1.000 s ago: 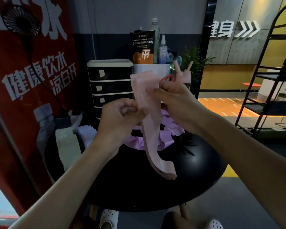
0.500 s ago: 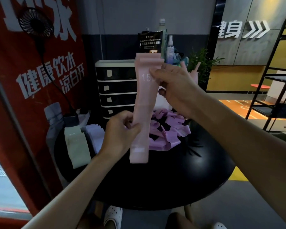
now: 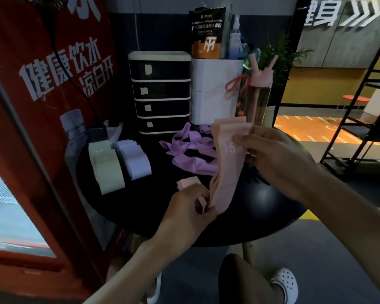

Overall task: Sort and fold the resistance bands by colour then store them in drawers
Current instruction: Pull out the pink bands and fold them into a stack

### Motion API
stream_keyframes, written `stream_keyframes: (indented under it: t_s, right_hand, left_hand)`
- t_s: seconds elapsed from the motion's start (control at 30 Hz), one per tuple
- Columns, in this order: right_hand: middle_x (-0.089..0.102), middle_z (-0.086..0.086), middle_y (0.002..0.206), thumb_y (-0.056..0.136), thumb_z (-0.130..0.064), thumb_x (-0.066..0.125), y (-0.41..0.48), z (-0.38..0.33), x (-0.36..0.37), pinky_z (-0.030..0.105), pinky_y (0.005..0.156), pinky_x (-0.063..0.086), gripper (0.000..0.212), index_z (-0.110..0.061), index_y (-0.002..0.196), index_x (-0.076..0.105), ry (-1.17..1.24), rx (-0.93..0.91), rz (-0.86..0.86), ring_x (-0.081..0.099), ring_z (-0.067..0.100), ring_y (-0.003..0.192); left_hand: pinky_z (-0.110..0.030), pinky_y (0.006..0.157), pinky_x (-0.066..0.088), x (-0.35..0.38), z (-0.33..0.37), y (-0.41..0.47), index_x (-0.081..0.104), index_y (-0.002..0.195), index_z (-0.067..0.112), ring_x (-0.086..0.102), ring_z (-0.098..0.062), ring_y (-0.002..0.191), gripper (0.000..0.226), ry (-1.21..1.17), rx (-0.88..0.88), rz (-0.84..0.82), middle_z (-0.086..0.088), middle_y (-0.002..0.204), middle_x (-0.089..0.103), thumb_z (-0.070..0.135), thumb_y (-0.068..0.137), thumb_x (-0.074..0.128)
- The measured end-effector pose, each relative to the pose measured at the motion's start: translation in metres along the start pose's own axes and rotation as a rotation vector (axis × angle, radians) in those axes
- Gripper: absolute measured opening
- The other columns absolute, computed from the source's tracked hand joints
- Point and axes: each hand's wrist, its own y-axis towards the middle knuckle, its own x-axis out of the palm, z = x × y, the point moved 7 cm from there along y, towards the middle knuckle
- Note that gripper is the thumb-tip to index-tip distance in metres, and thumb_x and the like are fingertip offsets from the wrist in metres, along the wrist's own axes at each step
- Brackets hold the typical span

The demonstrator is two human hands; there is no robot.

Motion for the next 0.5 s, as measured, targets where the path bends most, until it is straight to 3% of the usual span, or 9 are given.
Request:
stream_keyframes:
  t_s: [0.07,0.17,0.27,0.33,0.43,0.5]
  right_hand:
    - [0.073,0.008,0.106,0.096,-0.009,0.055,-0.007,0.006,0.001,0.035,0.084,0.052,0.018,-0.005,0.105,0.07,0.034,0.027,-0.002,0.065,0.024,0.102]
    - [0.074,0.003,0.103,0.094,-0.007,0.055,-0.015,0.015,0.003,0.027,0.078,0.051,0.02,-0.008,0.106,0.07,0.053,0.048,-0.034,0.067,0.016,0.096]
    - [0.074,0.005,0.1,0.092,-0.008,0.056,-0.02,0.023,0.005,0.022,0.073,0.053,0.02,-0.006,0.106,0.07,0.069,0.069,-0.063,0.068,0.013,0.09]
    - [0.075,0.004,0.095,0.091,-0.01,0.058,-0.022,0.029,0.009,0.021,0.071,0.055,0.018,-0.007,0.102,0.071,0.081,0.097,-0.076,0.069,0.012,0.085]
    - [0.075,0.001,0.089,0.09,-0.011,0.058,-0.023,0.039,0.016,0.024,0.075,0.058,0.016,-0.006,0.098,0.071,0.085,0.141,-0.1,0.07,0.011,0.081]
    - [0.076,0.001,0.09,0.092,-0.011,0.056,-0.023,0.045,0.02,0.025,0.078,0.059,0.016,-0.007,0.098,0.071,0.063,0.159,-0.117,0.07,0.012,0.083]
  left_hand:
    - [-0.011,0.062,0.04,0.006,0.001,-0.009,0.054,0.07,0.031,0.055,0.002,0.066,0.033,0.011,0.052,-0.045,0.016,0.073,0.059,0.013,0.084,0.078]
    - [-0.014,0.068,0.042,0.004,0.002,-0.016,0.061,0.075,0.03,0.058,-0.005,0.073,0.021,0.028,0.103,-0.1,0.015,0.078,0.061,0.028,0.081,0.081]
    - [-0.025,0.078,0.047,-0.021,-0.013,-0.005,0.069,0.083,0.021,0.061,-0.014,0.084,0.014,-0.079,0.055,0.051,0.01,0.089,0.062,0.034,0.086,0.065]
    - [-0.025,0.089,0.046,-0.037,-0.03,0.012,0.066,0.094,0.028,0.057,-0.013,0.098,0.009,0.064,0.01,0.144,0.009,0.103,0.057,0.035,0.091,0.061]
    - [-0.04,0.106,0.042,-0.036,-0.052,0.03,0.062,0.123,0.029,0.053,-0.012,0.116,0.03,0.327,-0.119,0.031,0.008,0.125,0.057,0.036,0.093,0.063]
    - [-0.043,0.108,0.041,-0.033,-0.054,0.034,0.059,0.128,0.027,0.057,-0.011,0.115,0.037,0.332,-0.143,0.002,0.009,0.122,0.063,0.033,0.092,0.065]
